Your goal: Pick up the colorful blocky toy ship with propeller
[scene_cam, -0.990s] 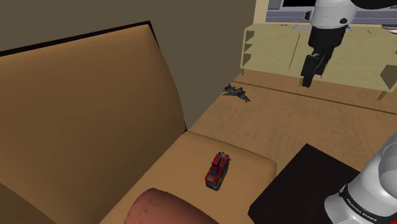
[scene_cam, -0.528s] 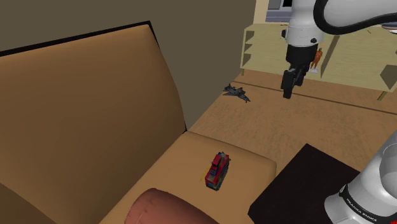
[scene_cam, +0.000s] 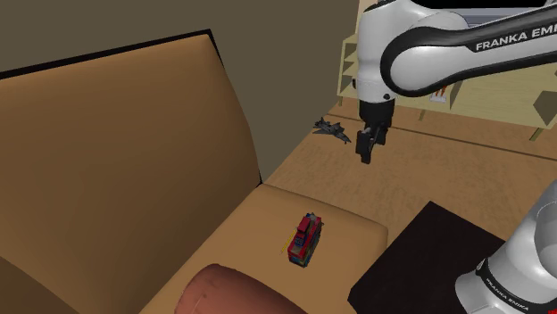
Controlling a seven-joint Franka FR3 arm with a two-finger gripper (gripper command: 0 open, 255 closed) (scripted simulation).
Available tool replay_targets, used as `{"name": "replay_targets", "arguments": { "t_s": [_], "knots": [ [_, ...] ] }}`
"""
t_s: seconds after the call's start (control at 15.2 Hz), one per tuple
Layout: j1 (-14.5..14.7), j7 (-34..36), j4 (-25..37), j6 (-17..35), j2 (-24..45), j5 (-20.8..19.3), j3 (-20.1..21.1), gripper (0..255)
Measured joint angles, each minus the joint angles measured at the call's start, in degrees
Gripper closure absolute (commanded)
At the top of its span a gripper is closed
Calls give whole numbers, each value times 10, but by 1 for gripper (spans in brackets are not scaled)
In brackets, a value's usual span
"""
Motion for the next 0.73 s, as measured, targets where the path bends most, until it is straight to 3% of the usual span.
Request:
{"name": "replay_targets", "arguments": {
  "t_s": [0.73],
  "knots": [
    [31, 46, 67, 114, 214, -9, 59, 0]
  ]
}}
